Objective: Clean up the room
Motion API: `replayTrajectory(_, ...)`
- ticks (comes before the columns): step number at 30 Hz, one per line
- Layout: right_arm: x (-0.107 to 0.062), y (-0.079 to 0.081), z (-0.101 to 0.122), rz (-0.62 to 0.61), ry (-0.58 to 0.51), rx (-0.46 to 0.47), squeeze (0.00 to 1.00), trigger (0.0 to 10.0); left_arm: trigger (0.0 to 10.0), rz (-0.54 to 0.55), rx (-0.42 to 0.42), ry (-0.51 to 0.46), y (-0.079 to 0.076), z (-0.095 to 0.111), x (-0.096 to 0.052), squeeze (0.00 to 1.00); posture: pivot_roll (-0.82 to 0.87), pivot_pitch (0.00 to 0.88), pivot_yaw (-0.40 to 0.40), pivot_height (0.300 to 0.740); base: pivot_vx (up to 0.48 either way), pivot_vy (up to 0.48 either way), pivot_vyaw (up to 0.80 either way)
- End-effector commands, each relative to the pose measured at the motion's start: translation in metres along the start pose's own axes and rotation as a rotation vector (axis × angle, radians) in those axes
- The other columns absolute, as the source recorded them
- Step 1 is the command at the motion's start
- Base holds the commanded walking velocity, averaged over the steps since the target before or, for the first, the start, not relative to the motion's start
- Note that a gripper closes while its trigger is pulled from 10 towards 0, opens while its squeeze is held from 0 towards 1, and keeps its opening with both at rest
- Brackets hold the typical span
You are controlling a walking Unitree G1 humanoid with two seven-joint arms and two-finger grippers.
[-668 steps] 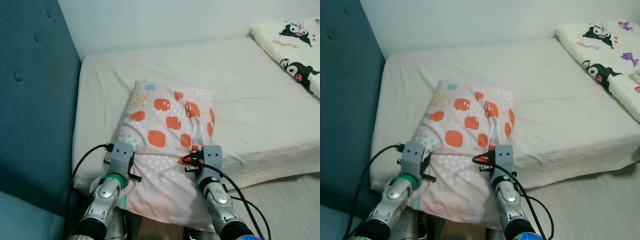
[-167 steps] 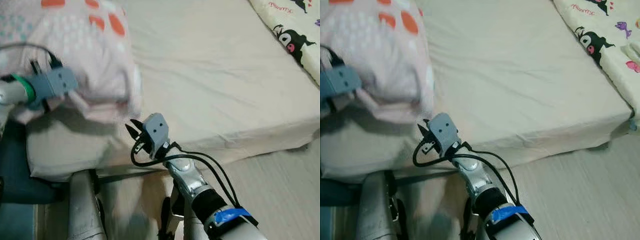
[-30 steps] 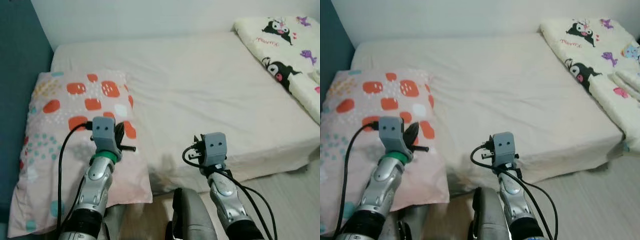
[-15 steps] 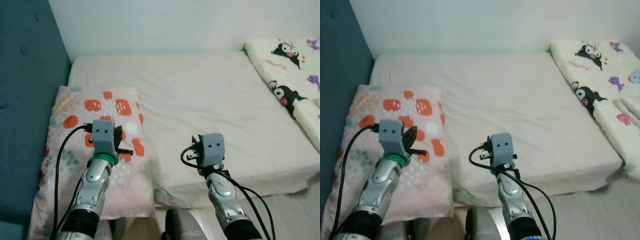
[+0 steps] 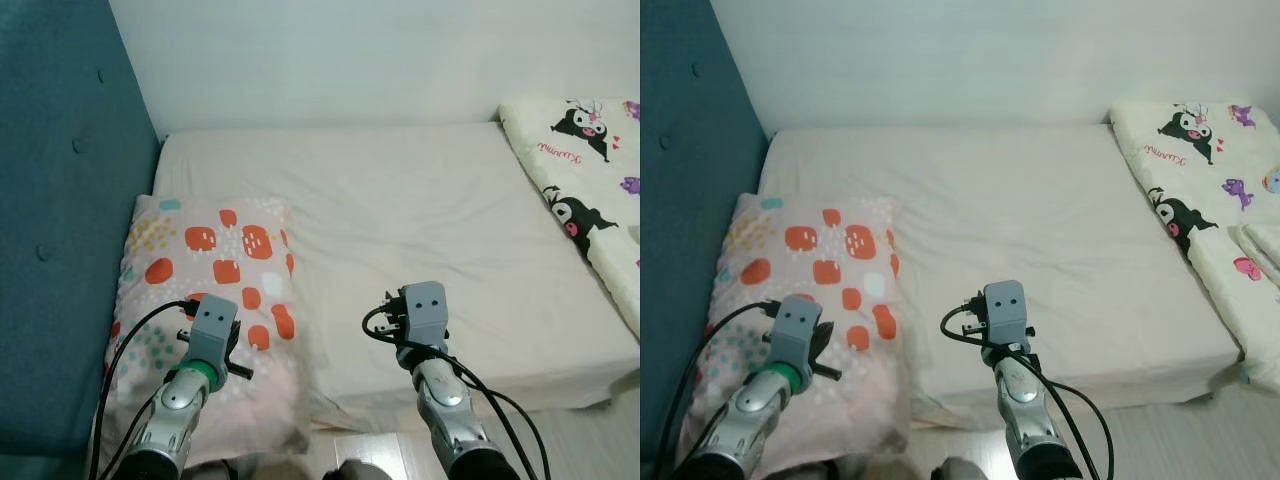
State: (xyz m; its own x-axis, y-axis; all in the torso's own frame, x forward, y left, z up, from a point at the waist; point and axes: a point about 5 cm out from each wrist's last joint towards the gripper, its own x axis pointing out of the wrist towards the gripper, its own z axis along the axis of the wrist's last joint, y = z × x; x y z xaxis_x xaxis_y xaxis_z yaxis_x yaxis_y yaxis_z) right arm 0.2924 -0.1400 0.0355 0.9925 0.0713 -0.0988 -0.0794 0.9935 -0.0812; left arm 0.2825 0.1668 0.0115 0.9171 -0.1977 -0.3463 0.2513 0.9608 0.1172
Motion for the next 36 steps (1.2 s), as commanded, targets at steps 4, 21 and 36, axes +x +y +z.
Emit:
replayTrajectory(4, -0.01, -0.006, -0.017, -0.04, 0.059, 0.008, 0.0, 10.0, 10.0, 0.008, -0.034, 0.08, -0.004, -0.022, -0.006, 0.0, 0.02, 0.096, -0.025, 0.74, 0.0, 0.0, 0.0)
replayTrajectory(21, -0.02, -0.02, -0.045, -0.151, 0.23, 0.071, 0.0, 10.0, 10.0, 0.015, -0.056, 0.098, -0.017, -0.028, -0.003, 0.0, 0.0, 0.088, -0.013, 0.74, 0.0, 0.0, 0.0)
replayTrajectory(36, -0.026, -0.021, -0.054, -0.152, 0.264, 0.055, 0.0, 10.0, 10.0, -0.048, -0.024, 0.094, -0.027, -0.027, -0.001, 0.0, -0.01, 0.069, -0.005, 0.74, 0.0, -0.022, 0.0)
